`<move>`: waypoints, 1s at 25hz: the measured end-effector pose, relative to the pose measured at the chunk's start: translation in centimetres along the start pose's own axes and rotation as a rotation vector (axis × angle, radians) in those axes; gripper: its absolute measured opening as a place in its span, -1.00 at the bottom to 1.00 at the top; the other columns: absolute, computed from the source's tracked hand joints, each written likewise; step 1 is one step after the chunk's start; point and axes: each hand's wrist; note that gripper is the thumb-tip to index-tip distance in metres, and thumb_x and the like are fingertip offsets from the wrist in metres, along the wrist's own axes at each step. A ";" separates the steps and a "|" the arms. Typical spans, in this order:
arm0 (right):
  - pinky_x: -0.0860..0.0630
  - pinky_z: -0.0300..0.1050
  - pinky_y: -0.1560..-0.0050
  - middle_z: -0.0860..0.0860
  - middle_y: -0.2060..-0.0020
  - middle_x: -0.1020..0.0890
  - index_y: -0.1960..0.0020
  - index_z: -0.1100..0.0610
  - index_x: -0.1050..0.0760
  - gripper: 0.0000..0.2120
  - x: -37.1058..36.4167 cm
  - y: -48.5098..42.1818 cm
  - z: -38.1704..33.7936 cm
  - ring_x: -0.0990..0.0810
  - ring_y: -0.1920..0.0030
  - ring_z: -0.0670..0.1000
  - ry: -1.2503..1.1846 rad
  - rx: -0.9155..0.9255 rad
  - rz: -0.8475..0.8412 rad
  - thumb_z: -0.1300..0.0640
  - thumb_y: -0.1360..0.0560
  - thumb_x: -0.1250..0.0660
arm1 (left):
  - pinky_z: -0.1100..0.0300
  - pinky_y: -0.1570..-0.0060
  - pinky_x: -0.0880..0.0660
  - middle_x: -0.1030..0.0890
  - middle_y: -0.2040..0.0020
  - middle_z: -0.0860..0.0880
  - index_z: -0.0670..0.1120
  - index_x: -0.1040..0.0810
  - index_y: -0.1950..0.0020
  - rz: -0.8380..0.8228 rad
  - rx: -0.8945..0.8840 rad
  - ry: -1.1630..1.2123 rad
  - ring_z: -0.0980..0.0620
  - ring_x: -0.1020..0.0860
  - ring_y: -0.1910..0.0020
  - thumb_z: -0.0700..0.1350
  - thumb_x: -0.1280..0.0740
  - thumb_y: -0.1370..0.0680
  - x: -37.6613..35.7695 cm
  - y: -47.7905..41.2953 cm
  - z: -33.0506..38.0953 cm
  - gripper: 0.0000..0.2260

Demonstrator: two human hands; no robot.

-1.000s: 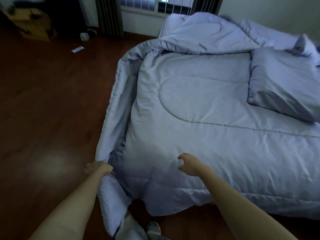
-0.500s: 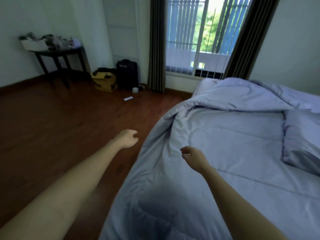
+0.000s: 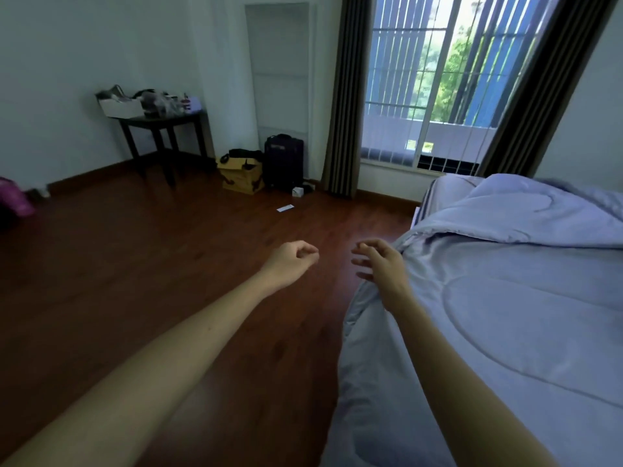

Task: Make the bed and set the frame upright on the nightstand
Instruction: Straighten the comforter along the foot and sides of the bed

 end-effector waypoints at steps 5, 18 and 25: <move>-0.55 -0.05 0.15 -0.01 0.13 -0.68 -0.07 0.10 -0.57 -0.85 -5.0 -1.1 -0.1 -0.63 0.14 0.04 -0.032 0.009 0.002 0.18 -0.57 -0.25 | 0.12 0.11 -0.53 -0.64 0.06 0.01 -0.09 -0.57 -0.12 -0.017 -0.014 0.265 0.05 -0.60 0.08 -0.15 -0.23 -0.59 3.7 -2.1 -1.6 -0.83; -0.55 -0.19 0.23 0.01 0.21 -0.65 -0.01 0.11 -0.59 -0.85 -0.9 -24.3 -1.9 -0.62 0.26 -0.07 -0.019 0.158 0.238 0.19 -0.57 -0.24 | 0.17 0.04 -0.49 -0.62 0.09 0.03 -0.15 -0.57 -0.17 -0.254 -0.240 0.408 0.08 -0.59 0.12 -0.21 -0.20 -0.61 0.9 -26.9 4.1 -0.79; -0.52 -0.25 0.27 -0.01 0.29 -0.63 -0.01 0.18 -0.58 -0.85 1.4 -39.7 -4.4 -0.60 0.33 -0.10 -0.006 0.208 0.263 0.25 -0.57 -0.22 | 0.25 0.09 -0.51 -0.63 0.07 0.04 -0.10 -0.57 -0.15 -0.237 -0.333 0.397 0.12 -0.61 0.12 -0.21 -0.20 -0.61 0.7 -44.4 6.8 -0.80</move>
Point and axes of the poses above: each hand's wrist, its own y-axis away from the middle knuckle, its own x-axis out of the back of the hand, z = x × y
